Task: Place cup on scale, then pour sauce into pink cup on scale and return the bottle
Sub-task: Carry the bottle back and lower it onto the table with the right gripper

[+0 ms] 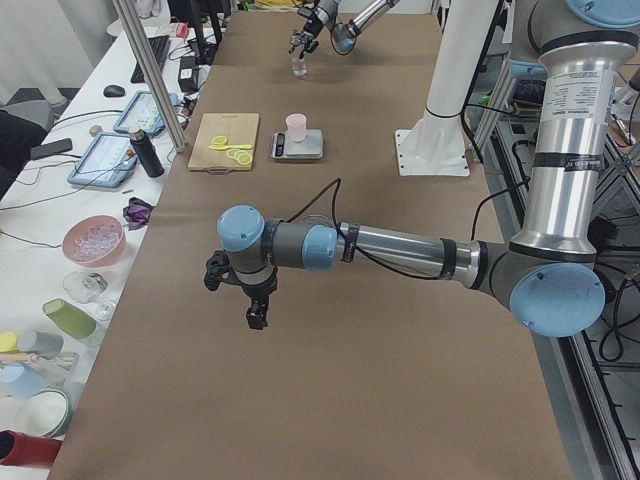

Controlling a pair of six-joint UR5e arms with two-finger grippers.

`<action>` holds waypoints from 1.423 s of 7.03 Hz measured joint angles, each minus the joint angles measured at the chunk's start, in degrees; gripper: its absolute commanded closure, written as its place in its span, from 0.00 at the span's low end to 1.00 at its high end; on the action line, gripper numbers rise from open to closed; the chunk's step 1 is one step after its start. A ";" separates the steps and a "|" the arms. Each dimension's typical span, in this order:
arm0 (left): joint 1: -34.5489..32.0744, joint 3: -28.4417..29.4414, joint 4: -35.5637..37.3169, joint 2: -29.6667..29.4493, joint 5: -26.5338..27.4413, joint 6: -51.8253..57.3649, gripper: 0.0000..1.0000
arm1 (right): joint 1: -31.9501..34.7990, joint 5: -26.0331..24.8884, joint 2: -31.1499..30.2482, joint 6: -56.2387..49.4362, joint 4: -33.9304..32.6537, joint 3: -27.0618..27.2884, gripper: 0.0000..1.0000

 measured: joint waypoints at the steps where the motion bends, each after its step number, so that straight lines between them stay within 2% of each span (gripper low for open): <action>1: 0.00 0.00 0.00 0.00 0.00 -0.06 0.01 | -0.10 0.11 0.16 -0.23 0.14 0.00 0.72; 2: 0.00 -0.04 0.00 0.00 -0.01 -0.14 0.01 | -0.18 0.19 0.25 -0.52 0.19 0.00 0.69; 7: -0.06 -0.20 0.00 0.00 -0.08 -0.30 0.01 | -3.00 0.58 0.41 -1.89 0.91 -0.03 0.67; 10: -0.01 -0.35 -0.02 -0.18 -0.12 -0.04 0.01 | -3.30 0.63 0.36 -1.96 1.03 0.22 0.48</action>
